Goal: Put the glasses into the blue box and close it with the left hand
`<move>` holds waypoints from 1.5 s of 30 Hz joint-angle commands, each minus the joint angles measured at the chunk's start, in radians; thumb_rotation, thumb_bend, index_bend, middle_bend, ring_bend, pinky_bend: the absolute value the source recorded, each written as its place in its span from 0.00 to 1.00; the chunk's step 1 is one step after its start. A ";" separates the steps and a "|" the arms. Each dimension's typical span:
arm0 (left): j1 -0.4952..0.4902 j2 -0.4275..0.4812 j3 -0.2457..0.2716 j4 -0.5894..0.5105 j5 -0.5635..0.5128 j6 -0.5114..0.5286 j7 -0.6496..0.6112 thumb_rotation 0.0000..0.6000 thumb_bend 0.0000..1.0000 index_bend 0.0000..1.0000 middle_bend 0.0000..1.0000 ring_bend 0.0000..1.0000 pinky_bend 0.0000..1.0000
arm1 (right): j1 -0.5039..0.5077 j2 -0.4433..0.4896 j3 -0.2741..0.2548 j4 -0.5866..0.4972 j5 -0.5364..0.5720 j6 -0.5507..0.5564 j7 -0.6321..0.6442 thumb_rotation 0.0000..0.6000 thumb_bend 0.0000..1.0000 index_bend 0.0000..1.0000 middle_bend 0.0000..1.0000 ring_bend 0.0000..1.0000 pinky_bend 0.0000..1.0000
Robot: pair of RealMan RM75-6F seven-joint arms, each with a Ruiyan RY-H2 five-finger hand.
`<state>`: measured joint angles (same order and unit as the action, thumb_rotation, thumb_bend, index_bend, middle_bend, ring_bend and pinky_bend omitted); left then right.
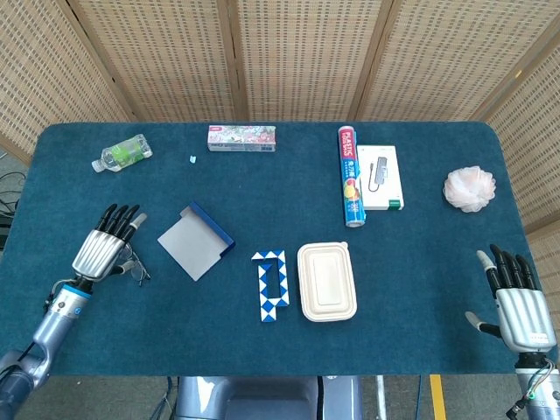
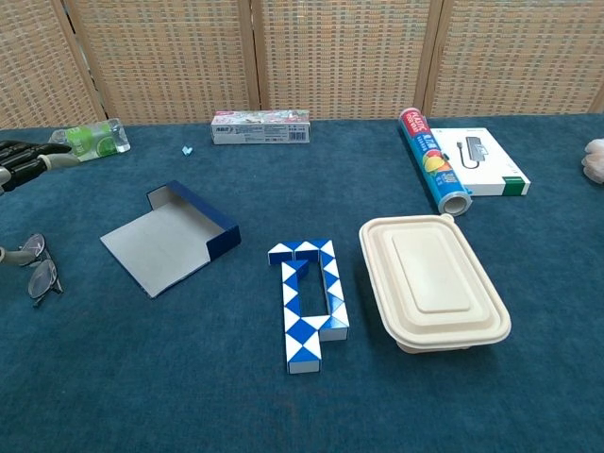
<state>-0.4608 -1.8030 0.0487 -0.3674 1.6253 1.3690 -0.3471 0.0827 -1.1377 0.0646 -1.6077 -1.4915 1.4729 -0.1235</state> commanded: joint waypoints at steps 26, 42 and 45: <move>-0.012 0.049 0.076 0.008 0.053 -0.089 -0.074 1.00 0.13 0.35 0.00 0.00 0.00 | 0.000 -0.001 0.002 -0.002 0.005 -0.001 -0.003 1.00 0.03 0.00 0.00 0.00 0.00; -0.026 0.057 0.082 0.019 0.056 -0.111 -0.081 1.00 0.27 0.37 0.00 0.00 0.00 | 0.000 -0.002 0.003 -0.004 0.008 -0.001 -0.009 1.00 0.03 0.00 0.00 0.00 0.00; -0.031 0.056 0.082 0.014 0.056 -0.120 -0.081 1.00 0.28 0.38 0.00 0.00 0.00 | 0.001 -0.002 0.003 -0.005 0.009 -0.002 -0.010 1.00 0.03 0.00 0.00 0.00 0.00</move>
<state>-0.4911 -1.7465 0.1307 -0.3524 1.6811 1.2507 -0.4280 0.0833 -1.1395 0.0678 -1.6127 -1.4824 1.4709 -0.1333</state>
